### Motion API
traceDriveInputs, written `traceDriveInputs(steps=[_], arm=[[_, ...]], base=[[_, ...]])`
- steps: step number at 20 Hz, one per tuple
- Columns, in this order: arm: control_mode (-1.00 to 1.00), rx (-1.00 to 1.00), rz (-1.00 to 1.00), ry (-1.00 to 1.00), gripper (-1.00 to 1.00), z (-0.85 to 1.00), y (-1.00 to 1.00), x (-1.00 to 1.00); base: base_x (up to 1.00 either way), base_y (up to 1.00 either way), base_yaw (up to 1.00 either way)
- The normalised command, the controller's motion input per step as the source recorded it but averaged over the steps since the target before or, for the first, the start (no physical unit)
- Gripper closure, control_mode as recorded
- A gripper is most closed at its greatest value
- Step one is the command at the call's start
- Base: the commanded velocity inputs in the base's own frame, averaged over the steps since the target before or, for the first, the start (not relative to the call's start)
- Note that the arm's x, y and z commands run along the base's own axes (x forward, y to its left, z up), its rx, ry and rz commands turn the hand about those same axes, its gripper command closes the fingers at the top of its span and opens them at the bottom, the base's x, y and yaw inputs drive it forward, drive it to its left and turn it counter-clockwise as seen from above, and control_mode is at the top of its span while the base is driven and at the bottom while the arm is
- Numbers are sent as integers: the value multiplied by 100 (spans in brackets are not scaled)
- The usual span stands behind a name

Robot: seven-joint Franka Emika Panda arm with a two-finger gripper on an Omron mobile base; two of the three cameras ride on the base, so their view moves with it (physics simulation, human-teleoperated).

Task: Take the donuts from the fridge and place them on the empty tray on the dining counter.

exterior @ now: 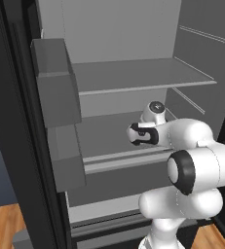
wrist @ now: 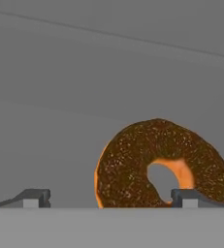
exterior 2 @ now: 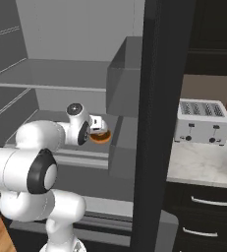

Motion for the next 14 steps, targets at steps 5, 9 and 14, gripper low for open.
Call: traceDriveInputs(steps=[5, 9, 14], arm=[[-100, 0, 12, 0, -100, -17, 0, 45], [-100, 0, 9, 0, -100, -59, -7, 23], [-100, 0, 1, 3, -100, -79, -27, -1]], base=[[0, 0, 0], [0, 0, 0], [0, 0, 0]])
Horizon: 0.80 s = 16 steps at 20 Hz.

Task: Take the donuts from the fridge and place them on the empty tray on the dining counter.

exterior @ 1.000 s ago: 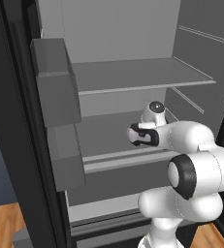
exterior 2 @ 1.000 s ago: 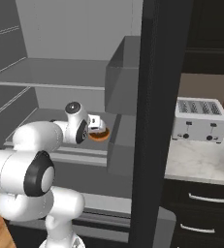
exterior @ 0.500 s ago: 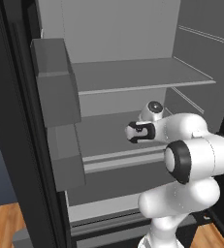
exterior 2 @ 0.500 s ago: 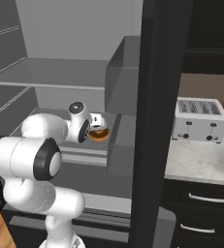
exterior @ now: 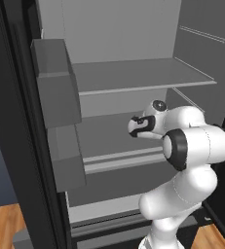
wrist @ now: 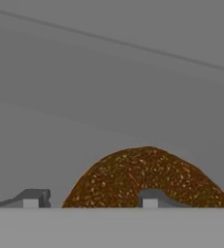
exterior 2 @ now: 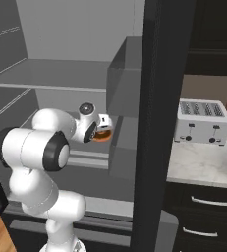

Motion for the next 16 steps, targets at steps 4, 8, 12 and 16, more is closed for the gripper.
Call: traceDriveInputs(steps=[4, 8, 12, 16], arm=[[-100, 0, 0, 4, -100, -81, -23, -45], [-100, 0, 0, 0, -100, -76, 0, -60], [-100, 0, 0, 0, -100, -80, 0, -41], [-100, 0, 0, 9, -100, -74, 0, 0]], base=[[0, 0, 0], [0, 0, 0], [0, 0, 0], [0, 0, 0]])
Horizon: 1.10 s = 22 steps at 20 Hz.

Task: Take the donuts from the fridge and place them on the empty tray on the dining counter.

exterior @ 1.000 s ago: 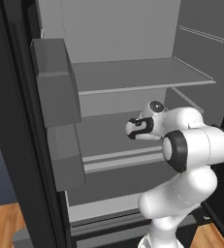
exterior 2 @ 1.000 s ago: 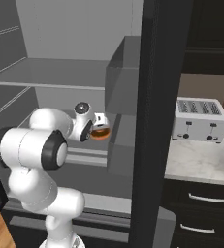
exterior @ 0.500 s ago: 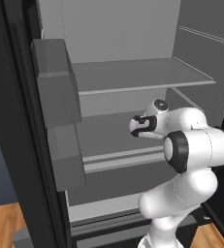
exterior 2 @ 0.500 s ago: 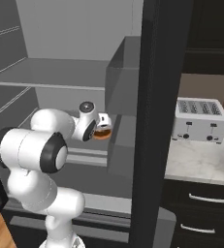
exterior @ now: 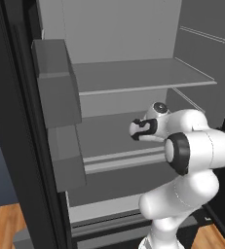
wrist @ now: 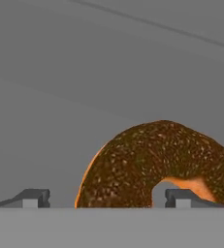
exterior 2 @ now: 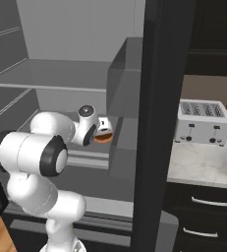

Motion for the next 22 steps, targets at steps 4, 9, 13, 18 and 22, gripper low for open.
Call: traceDriveInputs(steps=[4, 9, 13, 18, 22], arm=[[-100, 0, 0, 15, 100, -84, 0, 6], [-100, 0, 0, 2, 100, -27, 0, 0], [-100, 0, 0, -3, 100, -37, 0, -1], [-100, 0, 0, -18, 100, -34, 0, -84], [-100, 0, 0, -11, 100, 12, 0, -99]], base=[[0, 0, 0], [0, 0, 0], [0, 0, 0], [0, 0, 0], [0, 0, 0]])
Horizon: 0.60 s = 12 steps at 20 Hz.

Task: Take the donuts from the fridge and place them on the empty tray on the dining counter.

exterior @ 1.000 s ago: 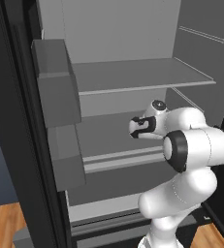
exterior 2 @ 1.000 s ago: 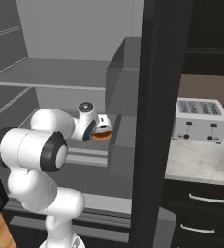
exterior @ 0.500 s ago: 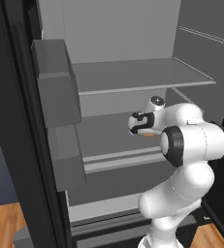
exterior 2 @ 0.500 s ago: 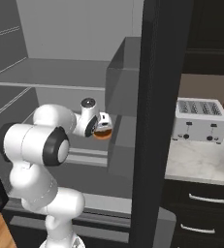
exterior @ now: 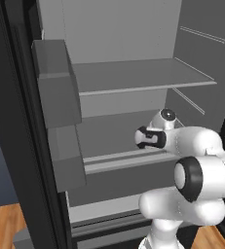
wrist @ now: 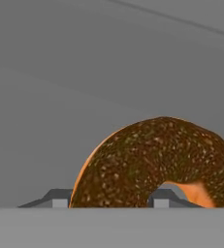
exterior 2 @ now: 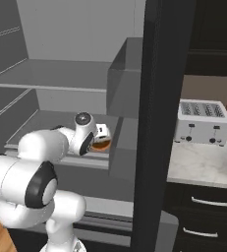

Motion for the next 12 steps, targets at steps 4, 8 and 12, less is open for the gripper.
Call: traceDriveInputs(steps=[4, 8, 12], arm=[[-100, 0, 4, 1, 100, 63, 0, -91], [-100, -3, 13, 8, 100, 98, 5, -95], [-100, -7, 13, 0, 100, 100, 1, -100]], base=[[0, 0, 0], [0, 0, 0], [0, 0, 0]])
